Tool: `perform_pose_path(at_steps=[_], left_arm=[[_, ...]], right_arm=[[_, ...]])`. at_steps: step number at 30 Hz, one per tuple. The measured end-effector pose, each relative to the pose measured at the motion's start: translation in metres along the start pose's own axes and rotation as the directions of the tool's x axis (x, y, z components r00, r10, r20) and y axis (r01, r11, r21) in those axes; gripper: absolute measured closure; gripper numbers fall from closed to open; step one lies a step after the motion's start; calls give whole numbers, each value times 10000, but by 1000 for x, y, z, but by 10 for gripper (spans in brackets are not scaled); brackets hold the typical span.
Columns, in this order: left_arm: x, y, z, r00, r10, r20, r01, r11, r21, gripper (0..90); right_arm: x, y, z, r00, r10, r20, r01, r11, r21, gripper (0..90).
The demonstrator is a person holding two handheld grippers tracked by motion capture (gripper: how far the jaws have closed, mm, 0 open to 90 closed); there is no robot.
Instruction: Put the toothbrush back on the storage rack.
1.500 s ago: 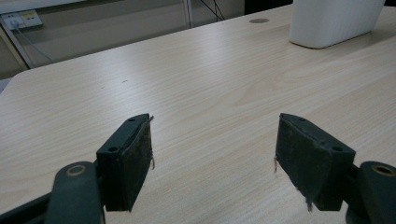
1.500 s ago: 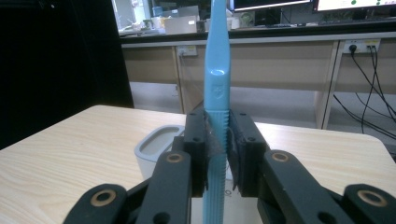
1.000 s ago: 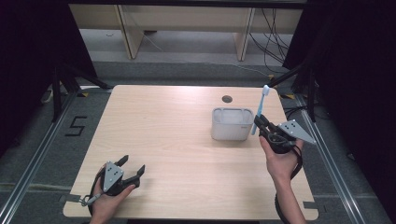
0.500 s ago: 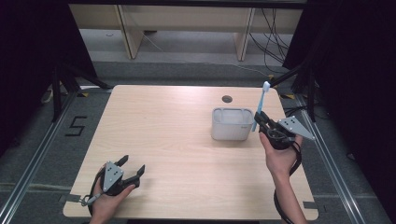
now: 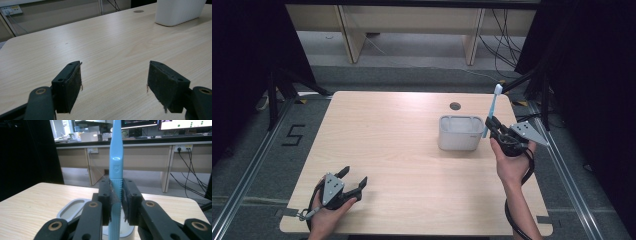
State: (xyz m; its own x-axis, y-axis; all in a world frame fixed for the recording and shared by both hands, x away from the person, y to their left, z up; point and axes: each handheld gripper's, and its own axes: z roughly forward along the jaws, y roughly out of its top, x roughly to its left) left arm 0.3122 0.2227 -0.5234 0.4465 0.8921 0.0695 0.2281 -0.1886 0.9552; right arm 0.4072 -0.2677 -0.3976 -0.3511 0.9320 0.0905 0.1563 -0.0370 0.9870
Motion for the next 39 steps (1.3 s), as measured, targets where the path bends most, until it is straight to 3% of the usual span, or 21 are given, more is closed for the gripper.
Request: perform_pose_path(at_steps=[2, 25, 29, 39], left_arm=[[0, 0, 0, 10000, 15, 1, -15, 10000, 6, 271], [1, 0, 0, 10000, -27, 27, 27, 10000, -20, 271], [0, 0, 0, 10000, -19, 28, 19, 10000, -19, 271], [0, 0, 0, 10000, -18, 43, 18, 10000, -29, 271]], right_arm=[[1, 1, 1, 9998, 170, 38, -170, 9999, 23, 788], [-5, 8, 15, 9998, -39, 203, 43, 9999, -160, 788], [-5, 9, 17, 9994, 168, 297, -167, 9999, -28, 788], [-6, 9, 24, 9991, 107, 404, -106, 9999, -25, 788]])
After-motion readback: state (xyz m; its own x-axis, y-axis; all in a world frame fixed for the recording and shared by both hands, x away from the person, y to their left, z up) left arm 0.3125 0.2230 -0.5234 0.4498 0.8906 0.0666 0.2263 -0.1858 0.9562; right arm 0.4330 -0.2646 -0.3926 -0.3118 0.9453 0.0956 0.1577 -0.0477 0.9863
